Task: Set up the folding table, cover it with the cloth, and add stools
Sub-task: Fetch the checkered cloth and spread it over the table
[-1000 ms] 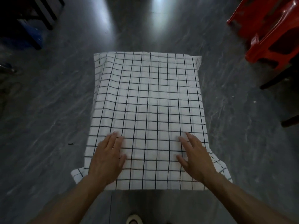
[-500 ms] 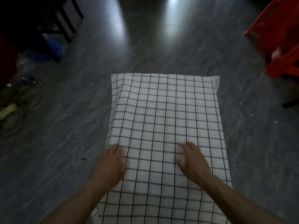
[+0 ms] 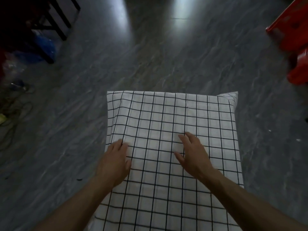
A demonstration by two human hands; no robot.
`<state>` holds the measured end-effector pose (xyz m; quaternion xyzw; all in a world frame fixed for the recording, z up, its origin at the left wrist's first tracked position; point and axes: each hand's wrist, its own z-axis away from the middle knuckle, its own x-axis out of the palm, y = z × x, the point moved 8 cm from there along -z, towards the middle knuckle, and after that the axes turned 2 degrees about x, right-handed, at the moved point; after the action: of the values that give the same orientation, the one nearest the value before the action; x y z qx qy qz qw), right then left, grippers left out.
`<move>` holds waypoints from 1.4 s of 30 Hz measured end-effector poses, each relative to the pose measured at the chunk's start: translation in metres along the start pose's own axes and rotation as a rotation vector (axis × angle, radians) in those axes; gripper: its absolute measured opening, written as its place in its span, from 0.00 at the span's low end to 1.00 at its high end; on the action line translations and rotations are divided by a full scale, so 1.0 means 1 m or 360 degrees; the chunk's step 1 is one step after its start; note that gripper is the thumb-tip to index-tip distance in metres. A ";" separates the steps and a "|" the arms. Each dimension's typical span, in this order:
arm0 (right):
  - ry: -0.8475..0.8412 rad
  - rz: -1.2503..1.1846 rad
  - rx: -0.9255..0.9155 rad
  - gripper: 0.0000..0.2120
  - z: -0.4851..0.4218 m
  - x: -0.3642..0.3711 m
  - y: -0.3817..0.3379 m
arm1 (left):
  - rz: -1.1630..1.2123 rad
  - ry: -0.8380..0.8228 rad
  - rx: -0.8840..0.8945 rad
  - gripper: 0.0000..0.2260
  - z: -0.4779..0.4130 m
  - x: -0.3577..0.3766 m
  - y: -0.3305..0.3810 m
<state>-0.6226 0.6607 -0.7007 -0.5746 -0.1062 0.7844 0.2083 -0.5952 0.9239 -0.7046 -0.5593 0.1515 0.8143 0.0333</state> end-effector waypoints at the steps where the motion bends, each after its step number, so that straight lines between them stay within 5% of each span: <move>1: -0.0003 0.0011 -0.0017 0.34 -0.007 0.001 -0.003 | -0.0034 0.0028 0.0045 0.29 -0.008 -0.004 0.002; 16: -0.0031 0.0259 -0.0083 0.46 -0.135 0.014 -0.078 | -0.0147 0.0051 0.0394 0.37 -0.142 -0.017 0.008; 24: -0.0237 0.0244 0.0047 0.53 -0.147 0.033 -0.070 | -0.0105 -0.0278 0.0278 0.62 -0.194 -0.024 -0.015; 31: -0.0292 0.0414 0.0079 0.67 -0.172 0.025 -0.055 | -0.0142 -0.0311 0.0209 0.72 -0.212 -0.030 -0.019; 42: -0.0024 0.0288 0.0164 0.54 -0.187 -0.022 0.015 | -0.0147 -0.0324 0.0177 0.71 -0.214 -0.036 -0.017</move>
<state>-0.4432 0.6242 -0.7476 -0.5643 -0.0149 0.8088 0.1650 -0.3850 0.8832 -0.7451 -0.4773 0.1663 0.8549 0.1169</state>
